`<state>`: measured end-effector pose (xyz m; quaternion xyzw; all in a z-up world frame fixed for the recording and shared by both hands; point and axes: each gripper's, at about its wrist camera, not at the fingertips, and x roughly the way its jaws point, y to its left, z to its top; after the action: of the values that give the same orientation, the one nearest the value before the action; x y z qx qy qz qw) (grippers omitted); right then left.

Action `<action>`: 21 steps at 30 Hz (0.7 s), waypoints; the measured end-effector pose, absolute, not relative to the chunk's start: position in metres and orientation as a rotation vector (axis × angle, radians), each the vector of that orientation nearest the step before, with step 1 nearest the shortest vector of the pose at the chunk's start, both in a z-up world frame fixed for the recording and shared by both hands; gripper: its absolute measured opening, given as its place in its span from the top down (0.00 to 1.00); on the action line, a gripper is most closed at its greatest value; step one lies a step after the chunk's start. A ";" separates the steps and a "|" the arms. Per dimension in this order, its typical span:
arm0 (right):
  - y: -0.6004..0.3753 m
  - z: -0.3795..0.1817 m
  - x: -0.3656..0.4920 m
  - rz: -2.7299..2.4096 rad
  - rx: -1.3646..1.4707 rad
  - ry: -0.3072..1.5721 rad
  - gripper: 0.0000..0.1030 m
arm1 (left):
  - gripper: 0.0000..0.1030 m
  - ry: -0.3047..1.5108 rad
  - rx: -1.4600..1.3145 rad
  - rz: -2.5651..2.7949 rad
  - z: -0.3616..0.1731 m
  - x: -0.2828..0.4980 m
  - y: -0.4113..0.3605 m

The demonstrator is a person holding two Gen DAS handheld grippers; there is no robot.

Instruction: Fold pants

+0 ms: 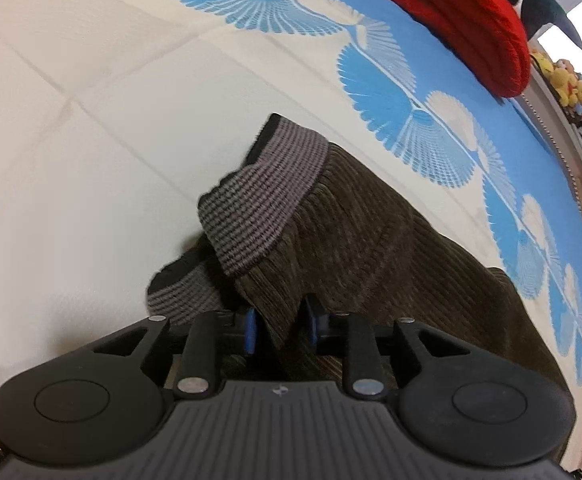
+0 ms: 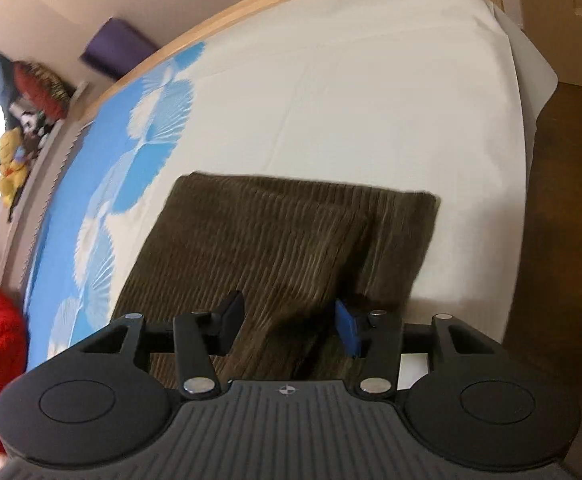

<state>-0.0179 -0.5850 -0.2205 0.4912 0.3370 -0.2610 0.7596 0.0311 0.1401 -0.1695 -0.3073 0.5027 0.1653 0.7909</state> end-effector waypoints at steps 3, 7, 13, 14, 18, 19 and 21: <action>-0.581 -0.217 -0.010 -0.626 0.977 0.747 0.91 | 0.70 1.092 -0.651 0.363 -0.175 0.033 0.143; -0.578 -0.182 -0.010 -0.570 0.878 0.563 0.94 | 0.89 1.014 -0.580 0.316 -0.153 0.029 0.137; -0.574 -0.147 -0.041 -0.616 0.800 0.384 0.94 | 0.89 0.918 -0.486 0.295 -0.125 -0.005 0.119; -0.580 -0.160 -0.040 -0.656 0.814 0.478 0.94 | 0.88 0.970 -0.471 0.306 -0.133 -0.004 0.118; -0.588 -0.207 -0.035 -0.736 0.806 0.824 0.94 | 0.81 1.150 -0.486 0.381 -0.164 -0.003 0.120; -0.588 -0.205 -0.037 -0.734 0.810 0.805 0.93 | 0.80 1.146 -0.486 0.381 -0.163 -0.005 0.121; -0.584 -0.197 -0.036 -0.744 0.748 0.790 0.88 | 0.74 1.111 -0.469 0.361 -0.153 -0.007 0.116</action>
<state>-0.0358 -0.5837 -0.1971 0.3476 0.3672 -0.3456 0.7905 -0.0071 0.1162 -0.1527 -0.2193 0.5197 0.1689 0.8082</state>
